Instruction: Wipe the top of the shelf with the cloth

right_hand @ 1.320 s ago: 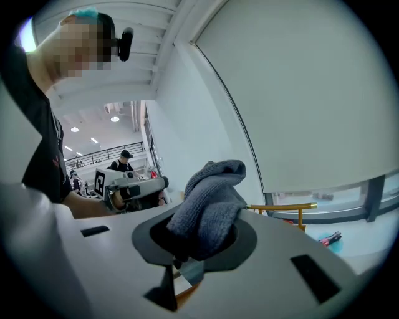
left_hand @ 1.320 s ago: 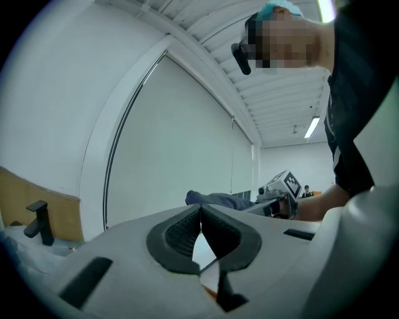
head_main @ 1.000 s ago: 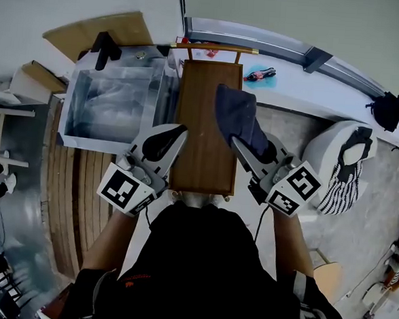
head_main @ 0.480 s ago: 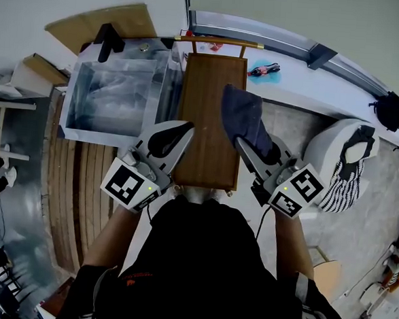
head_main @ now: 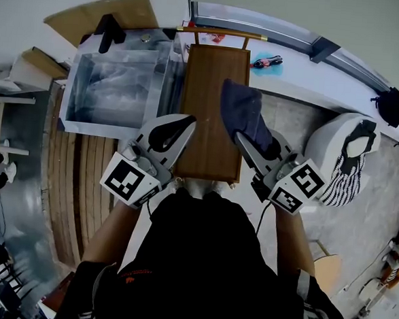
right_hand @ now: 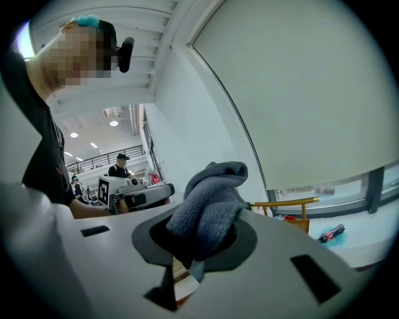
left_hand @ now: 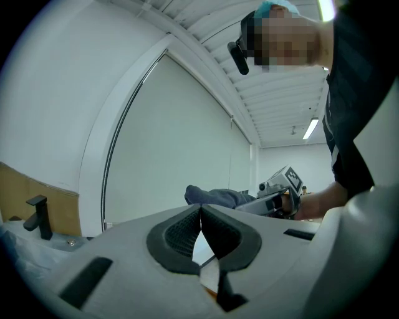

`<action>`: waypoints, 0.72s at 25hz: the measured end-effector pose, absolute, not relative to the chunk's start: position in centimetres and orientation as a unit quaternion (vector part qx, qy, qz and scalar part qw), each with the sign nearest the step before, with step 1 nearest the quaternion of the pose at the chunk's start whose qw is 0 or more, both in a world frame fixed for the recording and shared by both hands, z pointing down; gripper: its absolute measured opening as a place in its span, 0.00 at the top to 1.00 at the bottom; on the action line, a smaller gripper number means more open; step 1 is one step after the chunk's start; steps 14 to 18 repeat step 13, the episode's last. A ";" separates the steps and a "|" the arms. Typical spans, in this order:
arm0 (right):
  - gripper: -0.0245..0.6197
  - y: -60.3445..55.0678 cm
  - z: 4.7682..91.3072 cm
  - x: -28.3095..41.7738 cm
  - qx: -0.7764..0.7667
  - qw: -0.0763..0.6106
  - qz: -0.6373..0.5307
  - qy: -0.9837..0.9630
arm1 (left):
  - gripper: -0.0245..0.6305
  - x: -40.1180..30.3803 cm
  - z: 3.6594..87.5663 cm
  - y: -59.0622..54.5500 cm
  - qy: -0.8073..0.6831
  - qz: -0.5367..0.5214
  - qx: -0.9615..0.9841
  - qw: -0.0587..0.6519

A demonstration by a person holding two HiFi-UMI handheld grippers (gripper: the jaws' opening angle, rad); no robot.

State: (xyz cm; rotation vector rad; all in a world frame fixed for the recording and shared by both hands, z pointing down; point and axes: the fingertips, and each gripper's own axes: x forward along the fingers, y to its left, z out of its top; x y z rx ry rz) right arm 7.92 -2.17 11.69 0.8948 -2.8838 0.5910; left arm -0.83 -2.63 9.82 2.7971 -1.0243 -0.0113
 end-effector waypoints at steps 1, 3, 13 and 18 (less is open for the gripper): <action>0.87 -2.1 11.7 7.8 0.289 0.033 0.192 -0.937 | 0.93 -0.9 9.8 -2.6 -0.343 -0.004 0.936 0.081; 0.87 -2.0 11.7 7.5 0.288 0.033 0.191 -0.938 | 0.93 -0.9 9.9 -2.5 -0.341 -0.004 0.937 0.081; 0.87 -1.5 12.0 6.9 0.284 0.038 0.191 -0.939 | 0.93 -1.0 10.2 -2.0 -0.338 -0.005 0.937 0.083; 0.87 -1.5 12.0 6.9 0.284 0.038 0.191 -0.939 | 0.93 -1.0 10.2 -2.0 -0.338 -0.005 0.937 0.083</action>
